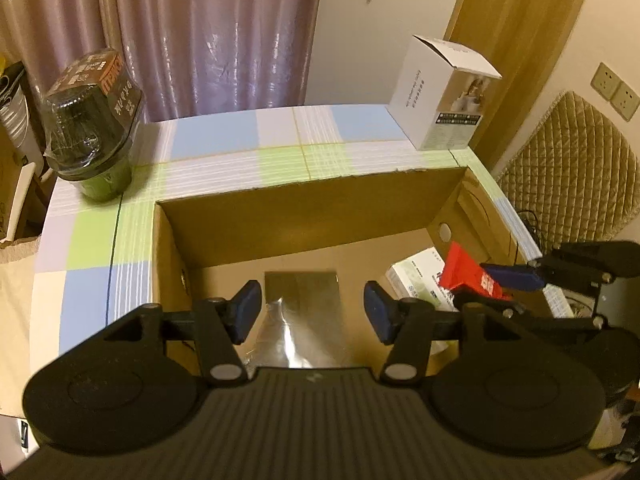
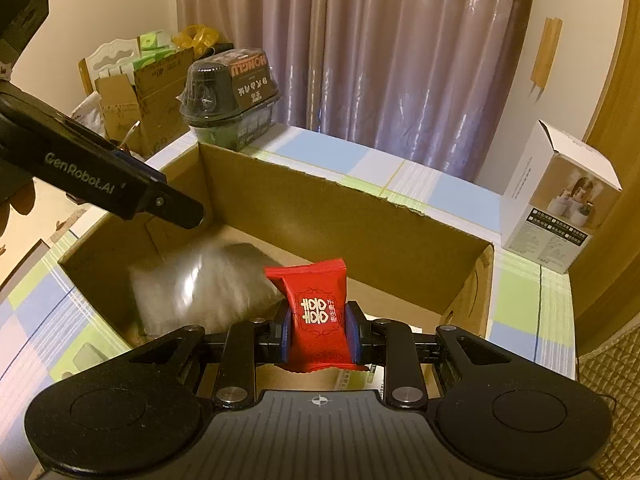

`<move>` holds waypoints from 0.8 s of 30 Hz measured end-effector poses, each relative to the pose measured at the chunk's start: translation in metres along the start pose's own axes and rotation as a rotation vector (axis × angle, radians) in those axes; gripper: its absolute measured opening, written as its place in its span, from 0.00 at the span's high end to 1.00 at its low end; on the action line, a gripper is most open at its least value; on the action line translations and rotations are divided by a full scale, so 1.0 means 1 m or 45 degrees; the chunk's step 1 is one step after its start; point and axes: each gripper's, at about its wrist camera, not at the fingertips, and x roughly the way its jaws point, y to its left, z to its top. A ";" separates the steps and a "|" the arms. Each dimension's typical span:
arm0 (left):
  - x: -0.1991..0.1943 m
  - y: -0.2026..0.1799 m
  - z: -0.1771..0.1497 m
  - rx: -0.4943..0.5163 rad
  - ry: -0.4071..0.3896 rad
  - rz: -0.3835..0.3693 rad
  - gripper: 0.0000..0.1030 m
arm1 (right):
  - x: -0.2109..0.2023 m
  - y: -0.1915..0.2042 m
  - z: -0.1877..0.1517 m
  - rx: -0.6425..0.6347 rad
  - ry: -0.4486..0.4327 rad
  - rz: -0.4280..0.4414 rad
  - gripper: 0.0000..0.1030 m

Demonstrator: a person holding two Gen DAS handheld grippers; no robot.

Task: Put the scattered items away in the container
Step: 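Carry the pouch and candy over the box and open both tools, then withdraw both tools from the box toward the remaining items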

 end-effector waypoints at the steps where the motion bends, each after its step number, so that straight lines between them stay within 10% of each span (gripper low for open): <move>1: -0.001 0.000 -0.002 0.006 0.002 0.005 0.50 | 0.000 0.000 0.000 -0.001 0.000 -0.001 0.71; 19: -0.003 0.007 -0.014 0.026 0.029 0.031 0.49 | 0.001 -0.002 0.008 0.073 -0.054 -0.046 0.70; 20: -0.003 0.008 -0.015 0.025 0.031 0.031 0.49 | 0.001 -0.003 0.009 0.076 -0.054 -0.047 0.67; 22: -0.003 0.008 -0.017 0.022 0.034 0.033 0.49 | -0.001 -0.004 0.007 0.092 -0.073 -0.049 0.25; 24: -0.003 0.010 -0.019 0.016 0.036 0.031 0.49 | -0.005 -0.006 0.006 0.109 -0.100 -0.045 0.21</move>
